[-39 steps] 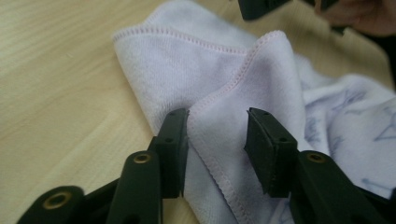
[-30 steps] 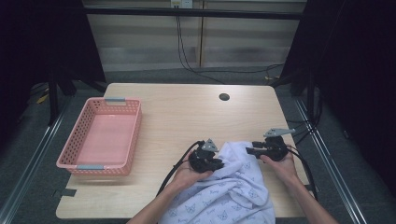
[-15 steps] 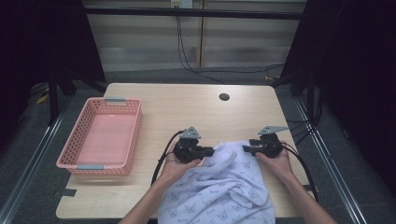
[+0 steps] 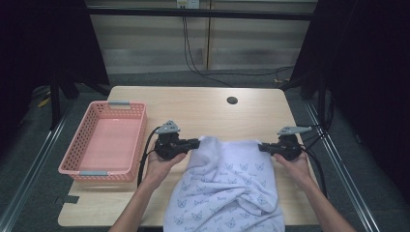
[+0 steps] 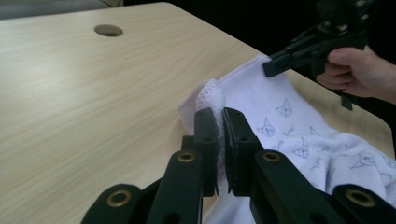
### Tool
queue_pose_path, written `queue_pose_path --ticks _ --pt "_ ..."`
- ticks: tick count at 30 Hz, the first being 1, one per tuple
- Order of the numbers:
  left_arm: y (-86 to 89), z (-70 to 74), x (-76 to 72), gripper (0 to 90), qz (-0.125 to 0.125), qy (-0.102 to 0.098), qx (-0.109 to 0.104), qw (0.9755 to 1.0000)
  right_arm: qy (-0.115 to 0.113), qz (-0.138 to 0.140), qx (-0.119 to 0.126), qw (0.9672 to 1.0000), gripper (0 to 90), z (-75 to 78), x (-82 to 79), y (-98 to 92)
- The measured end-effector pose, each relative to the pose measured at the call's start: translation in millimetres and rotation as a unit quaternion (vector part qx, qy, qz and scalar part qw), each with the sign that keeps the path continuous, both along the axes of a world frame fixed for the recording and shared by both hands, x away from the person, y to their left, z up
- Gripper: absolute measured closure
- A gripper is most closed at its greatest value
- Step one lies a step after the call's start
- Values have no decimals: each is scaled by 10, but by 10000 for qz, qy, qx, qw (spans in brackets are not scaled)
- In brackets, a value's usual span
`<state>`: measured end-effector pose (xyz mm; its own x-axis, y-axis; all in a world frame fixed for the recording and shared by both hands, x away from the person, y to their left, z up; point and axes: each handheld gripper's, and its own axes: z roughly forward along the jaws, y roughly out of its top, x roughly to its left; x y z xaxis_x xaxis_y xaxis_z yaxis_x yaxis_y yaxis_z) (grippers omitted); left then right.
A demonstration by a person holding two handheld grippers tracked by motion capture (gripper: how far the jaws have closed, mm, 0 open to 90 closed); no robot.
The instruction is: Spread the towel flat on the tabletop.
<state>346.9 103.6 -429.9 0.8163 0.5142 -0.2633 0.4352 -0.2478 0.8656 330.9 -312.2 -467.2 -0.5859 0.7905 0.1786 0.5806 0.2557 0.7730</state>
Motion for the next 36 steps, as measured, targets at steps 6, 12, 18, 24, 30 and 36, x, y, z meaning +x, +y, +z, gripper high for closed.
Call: queue_pose_path --ticks 6,12,18,24,30,36 --pt "146 176 4 857 216 -176 -61 9996 -438 -185 174 9987 863 395 -112 -238" --pt "249 410 58 858 328 -411 -148 9985 -691 -243 290 9969 863 647 -100 -280" --pt "451 690 94 862 542 -678 -207 9960 -999 -282 420 9937 863 897 -43 -252" --pt "584 919 159 863 702 -910 -212 9932 -1324 -273 542 9893 862 1191 8 -251" --pt "562 1112 338 863 905 -1071 -259 9898 -1596 -305 512 9854 861 1516 108 -236" --pt "527 1233 649 863 1232 -1131 -149 9858 -1726 -420 507 9828 860 1671 393 -182"
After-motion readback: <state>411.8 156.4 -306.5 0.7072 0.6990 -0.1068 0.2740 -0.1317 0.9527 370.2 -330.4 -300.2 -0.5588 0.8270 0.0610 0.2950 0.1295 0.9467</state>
